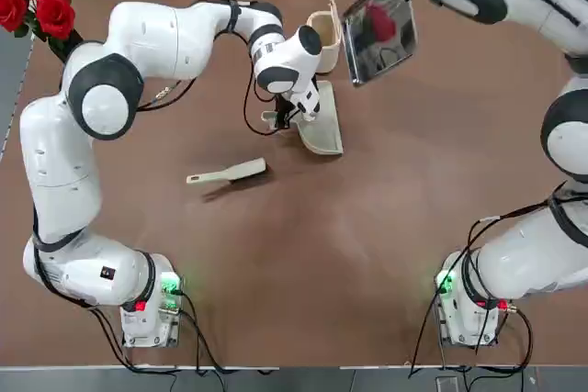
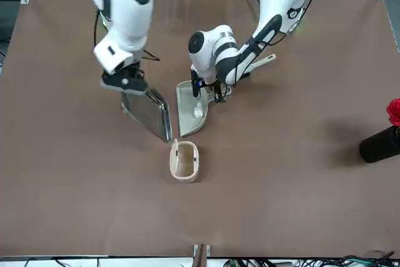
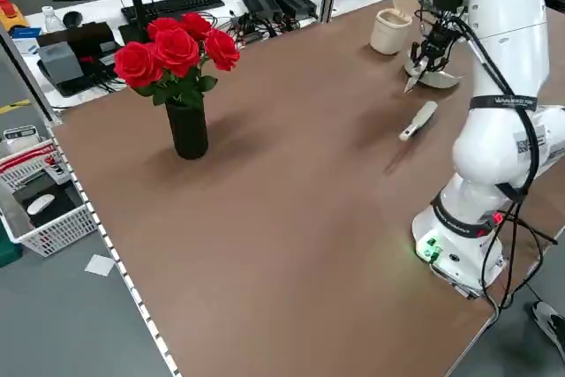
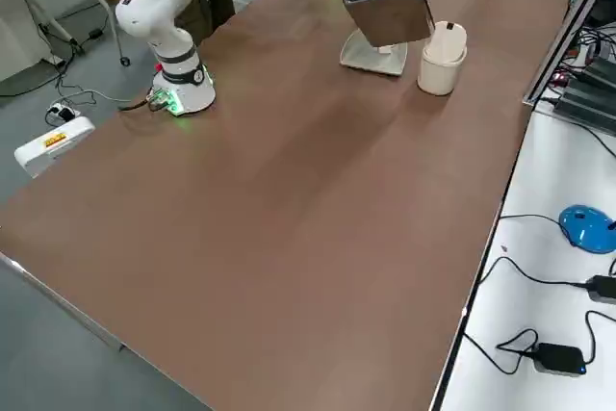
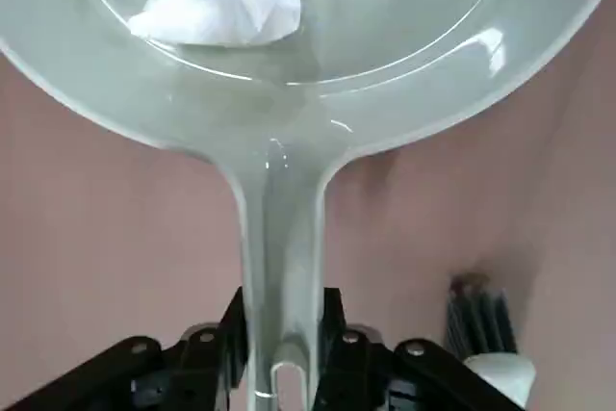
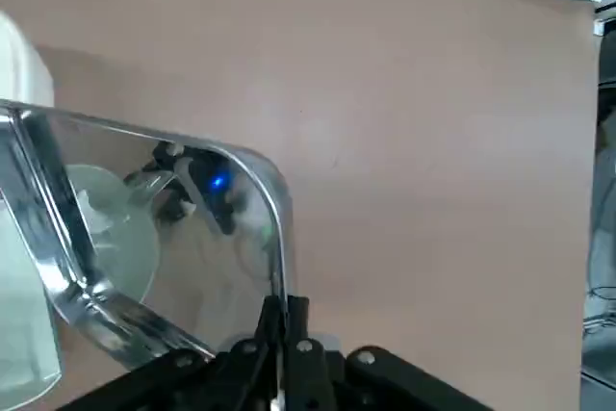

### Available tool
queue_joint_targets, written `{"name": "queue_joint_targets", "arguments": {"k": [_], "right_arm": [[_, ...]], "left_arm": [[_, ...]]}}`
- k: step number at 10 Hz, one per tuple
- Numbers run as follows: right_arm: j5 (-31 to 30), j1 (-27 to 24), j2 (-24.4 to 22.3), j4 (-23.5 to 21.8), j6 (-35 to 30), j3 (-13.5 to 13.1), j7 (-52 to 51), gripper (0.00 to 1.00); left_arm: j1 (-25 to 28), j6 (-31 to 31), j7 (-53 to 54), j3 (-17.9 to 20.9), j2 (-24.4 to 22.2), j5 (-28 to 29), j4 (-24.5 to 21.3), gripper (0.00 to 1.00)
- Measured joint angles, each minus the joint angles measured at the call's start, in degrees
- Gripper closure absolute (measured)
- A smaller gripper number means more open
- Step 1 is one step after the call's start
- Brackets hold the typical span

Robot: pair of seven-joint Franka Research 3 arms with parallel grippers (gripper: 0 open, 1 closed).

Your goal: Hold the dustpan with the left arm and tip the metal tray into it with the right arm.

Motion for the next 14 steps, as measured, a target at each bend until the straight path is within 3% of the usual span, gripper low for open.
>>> {"name": "queue_joint_targets", "arguments": {"k": [1,2,6,7,9,12,14], "right_arm": [[3.1,-0.3,-1.4,0.0,0.7,-3.6,-3.1,0.96],[5.2,-1.3,-2.4,0.0,1.0,-5.6,-4.9,0.96],[16.6,-12.3,-4.5,-0.9,3.1,-7.4,-14.4,0.96],[20.3,-13.2,-5.4,-3.0,4.4,-10.1,-17.0,0.96],[27.5,-14.2,-7.6,-9.7,7.2,-18.3,-25.0,0.96],[31.7,-15.8,-8.3,-17.8,10.0,-25.8,-32.9,0.96],[33.1,-15.9,-8.2,-24.2,15.5,-30.3,-40.2,0.96]], "left_arm": [[0.3,-0.5,0.6,-0.4,-1.3,-0.9,0.3,0.67],[0.5,-1.0,1.7,-0.6,-3.1,-2.7,0.6,0.67],[4.8,-1.4,3.5,-3.0,-7.2,-4.8,1.0,0.67],[5.6,-1.4,3.6,-3.8,-7.2,-4.8,1.1,0.67],[5.9,-1.7,3.6,-4.3,-7.2,-4.9,1.0,0.67],[7.4,-2.6,4.7,-5.3,-7.3,-4.9,1.8,0.67],[8.6,-2.9,5.5,-5.9,-7.3,-4.9,2.2,0.67]]}}
